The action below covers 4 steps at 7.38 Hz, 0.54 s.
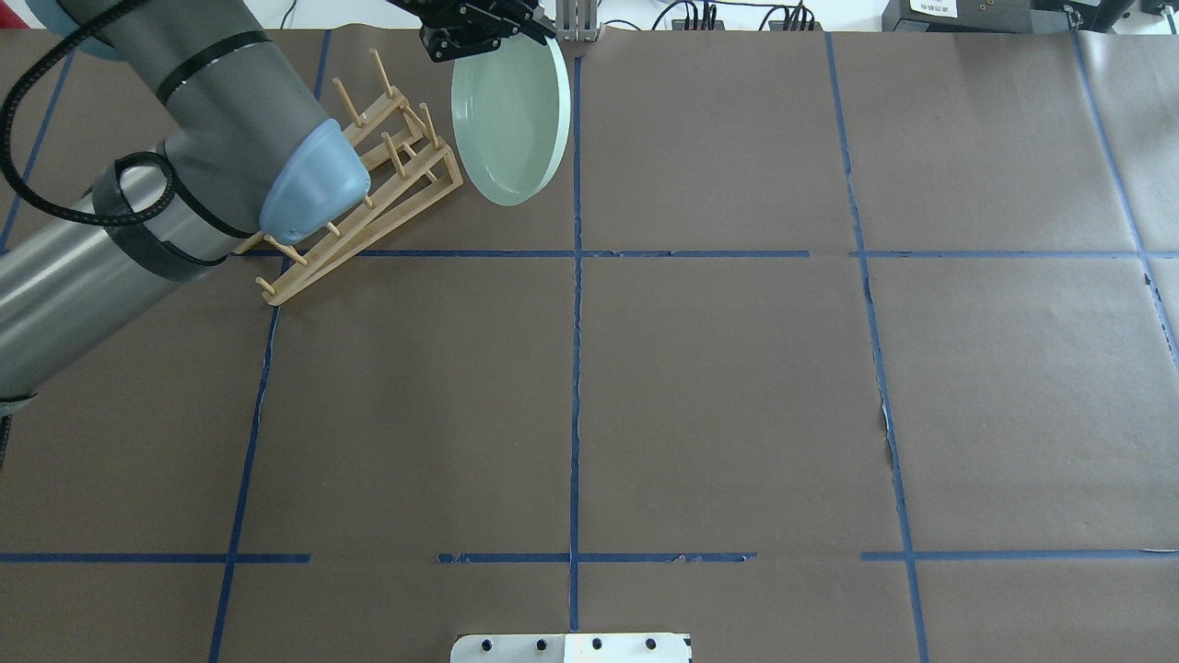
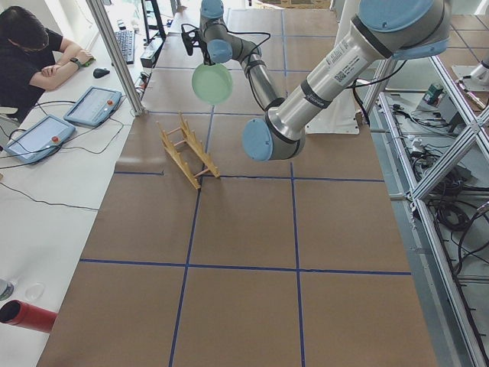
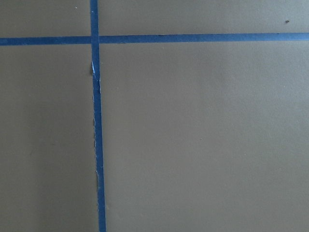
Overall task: Place plate on rack
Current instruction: 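Lift the plate with the left gripper and tilt it upright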
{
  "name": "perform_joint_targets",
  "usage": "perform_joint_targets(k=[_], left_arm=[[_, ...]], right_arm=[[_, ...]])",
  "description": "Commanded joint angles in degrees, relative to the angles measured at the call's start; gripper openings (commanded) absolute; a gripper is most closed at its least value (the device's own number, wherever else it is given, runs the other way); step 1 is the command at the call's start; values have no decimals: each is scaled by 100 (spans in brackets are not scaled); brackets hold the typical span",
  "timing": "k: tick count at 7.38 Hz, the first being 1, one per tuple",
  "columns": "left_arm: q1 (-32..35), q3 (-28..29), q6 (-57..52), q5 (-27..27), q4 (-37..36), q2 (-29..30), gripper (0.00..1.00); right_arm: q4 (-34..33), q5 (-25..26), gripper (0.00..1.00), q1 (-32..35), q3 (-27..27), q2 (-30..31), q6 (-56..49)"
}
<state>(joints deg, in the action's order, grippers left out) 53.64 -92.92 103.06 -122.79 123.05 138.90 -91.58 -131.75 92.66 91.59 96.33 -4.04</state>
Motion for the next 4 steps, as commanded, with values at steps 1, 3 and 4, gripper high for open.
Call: perform_joint_targets(k=[1, 3, 4], left_arm=[[409, 28, 723, -35, 2399, -711, 0], [700, 98, 1205, 227, 3547, -1213, 0], [701, 412, 1425, 725, 4021, -1320, 0]], right_arm=[[0, 0, 100, -2, -1, 0, 0], [0, 0, 100, -2, -1, 0, 0], [0, 0, 100, 7, -1, 0, 0]])
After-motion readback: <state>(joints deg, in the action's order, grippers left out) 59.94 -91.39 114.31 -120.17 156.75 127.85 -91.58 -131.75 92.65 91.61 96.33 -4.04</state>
